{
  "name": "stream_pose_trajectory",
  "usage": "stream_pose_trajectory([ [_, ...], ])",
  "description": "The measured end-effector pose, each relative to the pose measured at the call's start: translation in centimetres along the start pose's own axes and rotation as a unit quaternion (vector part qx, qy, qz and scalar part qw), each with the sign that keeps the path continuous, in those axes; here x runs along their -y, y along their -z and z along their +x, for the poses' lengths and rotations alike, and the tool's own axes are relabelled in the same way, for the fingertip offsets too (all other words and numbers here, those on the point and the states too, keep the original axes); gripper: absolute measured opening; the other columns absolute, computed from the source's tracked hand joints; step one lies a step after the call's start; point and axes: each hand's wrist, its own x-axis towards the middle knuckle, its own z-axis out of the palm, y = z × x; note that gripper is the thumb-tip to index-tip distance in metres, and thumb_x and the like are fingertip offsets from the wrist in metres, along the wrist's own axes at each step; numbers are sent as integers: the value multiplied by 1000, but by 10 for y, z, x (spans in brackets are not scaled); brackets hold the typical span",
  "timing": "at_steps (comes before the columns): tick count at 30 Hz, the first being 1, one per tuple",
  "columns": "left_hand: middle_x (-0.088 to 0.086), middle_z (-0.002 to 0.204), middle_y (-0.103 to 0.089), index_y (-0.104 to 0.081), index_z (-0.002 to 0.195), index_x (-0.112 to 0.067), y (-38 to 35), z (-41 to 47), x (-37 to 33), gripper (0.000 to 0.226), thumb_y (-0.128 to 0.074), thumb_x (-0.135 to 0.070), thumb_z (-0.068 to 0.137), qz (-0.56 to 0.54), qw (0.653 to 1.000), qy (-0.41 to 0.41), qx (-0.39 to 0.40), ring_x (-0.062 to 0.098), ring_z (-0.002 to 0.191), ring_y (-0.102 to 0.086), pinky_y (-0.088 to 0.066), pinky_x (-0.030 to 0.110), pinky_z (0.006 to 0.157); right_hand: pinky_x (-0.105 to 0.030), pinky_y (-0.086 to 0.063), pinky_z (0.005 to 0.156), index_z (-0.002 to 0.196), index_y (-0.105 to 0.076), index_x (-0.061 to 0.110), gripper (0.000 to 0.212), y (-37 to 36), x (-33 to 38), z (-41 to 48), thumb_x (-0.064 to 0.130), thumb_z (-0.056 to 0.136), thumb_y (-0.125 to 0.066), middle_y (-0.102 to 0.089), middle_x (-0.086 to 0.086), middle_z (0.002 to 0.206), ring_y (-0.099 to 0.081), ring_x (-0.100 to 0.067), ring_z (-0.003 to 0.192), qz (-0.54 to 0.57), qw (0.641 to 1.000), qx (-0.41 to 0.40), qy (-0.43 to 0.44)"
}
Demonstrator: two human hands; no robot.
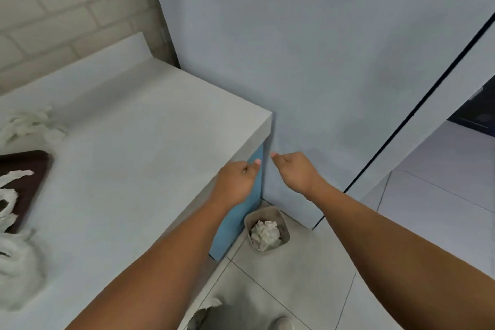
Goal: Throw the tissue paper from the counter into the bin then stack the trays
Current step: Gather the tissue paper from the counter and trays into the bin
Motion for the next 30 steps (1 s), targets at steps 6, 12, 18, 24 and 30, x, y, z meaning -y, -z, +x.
stream_pose_trajectory([
  [6,-3,42,-33,-31,47,-15,-67,23,34,66,-47,-56,96,89,995,-14,31,15,43,-36,-30,31,49,-30,-31,54,46,-35,18,59,-15,-78,15,39,101,-43,-39,1,48,-42,-20,54,-93,994,-11,-54],
  [12,8,58,-53,-49,56,-8,-137,59,121,62,-39,-52,99,167,979,78,85,30,65,-58,-36,30,58,-30,-31,57,49,-35,17,57,-45,-178,31,37,102,-40,-39,-1,52,-45,-24,58,-155,980,13,-127],
  [18,24,90,-67,-67,86,2,-204,90,226,52,-42,-42,99,193,968,134,92,40,88,-62,-49,37,74,-31,-40,65,56,-40,19,53,-108,-286,50,42,103,-30,-52,-7,69,-51,-29,73,-229,959,68,-155],
  [24,27,107,-66,-67,103,1,-263,125,314,56,-32,-43,101,261,946,156,109,43,103,-59,-47,40,83,-31,-39,64,74,-52,9,52,-166,-379,84,44,102,-27,-55,-11,73,-55,-32,75,-253,949,85,-170],
  [30,21,122,-61,-59,117,0,-308,158,371,46,-27,-30,103,234,931,218,175,40,113,-55,-43,38,88,-35,-43,68,56,-39,16,56,-197,-450,76,46,103,-28,-48,-6,63,-51,-32,72,-226,949,88,-200],
])
